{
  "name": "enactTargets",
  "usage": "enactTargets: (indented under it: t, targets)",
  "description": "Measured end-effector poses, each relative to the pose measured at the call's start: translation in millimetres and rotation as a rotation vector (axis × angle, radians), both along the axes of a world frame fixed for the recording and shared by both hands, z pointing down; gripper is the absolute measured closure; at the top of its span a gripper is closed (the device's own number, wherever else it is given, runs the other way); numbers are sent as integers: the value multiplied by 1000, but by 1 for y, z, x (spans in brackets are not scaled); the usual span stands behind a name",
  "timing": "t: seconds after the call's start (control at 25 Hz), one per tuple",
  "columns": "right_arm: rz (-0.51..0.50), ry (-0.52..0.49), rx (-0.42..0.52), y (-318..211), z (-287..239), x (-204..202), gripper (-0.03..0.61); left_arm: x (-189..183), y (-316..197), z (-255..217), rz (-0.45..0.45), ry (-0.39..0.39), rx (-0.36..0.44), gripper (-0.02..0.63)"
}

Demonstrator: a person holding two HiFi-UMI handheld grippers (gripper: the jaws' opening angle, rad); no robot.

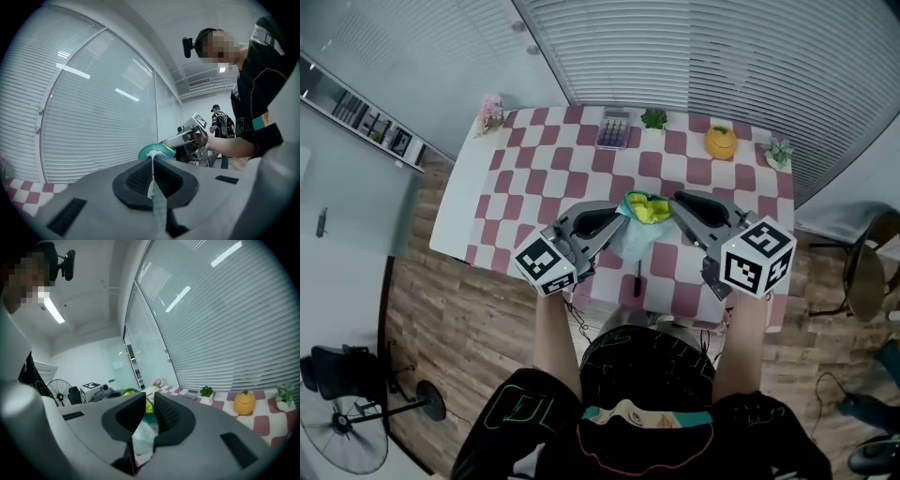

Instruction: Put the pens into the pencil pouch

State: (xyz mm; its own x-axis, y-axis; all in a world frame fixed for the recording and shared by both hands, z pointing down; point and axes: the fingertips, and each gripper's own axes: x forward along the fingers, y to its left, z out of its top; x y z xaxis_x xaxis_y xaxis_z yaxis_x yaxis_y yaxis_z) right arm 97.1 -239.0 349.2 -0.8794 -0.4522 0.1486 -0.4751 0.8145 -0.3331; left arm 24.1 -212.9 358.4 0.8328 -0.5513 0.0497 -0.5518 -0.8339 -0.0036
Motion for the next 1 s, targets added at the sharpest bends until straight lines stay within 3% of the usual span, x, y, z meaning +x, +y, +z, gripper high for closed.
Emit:
enactTargets:
  t: [0.2, 0.48, 1.0]
  targets:
    - [81, -80, -23, -10, -12, 3, 541, -18, 4, 3, -20, 2, -14, 614]
    - [192, -107, -60, -19, -6, 2, 575, -42, 9, 6, -11, -5, -25, 615]
    - [319, 124, -187, 13, 55, -33, 575, -106, 42, 22, 11, 43, -57, 615]
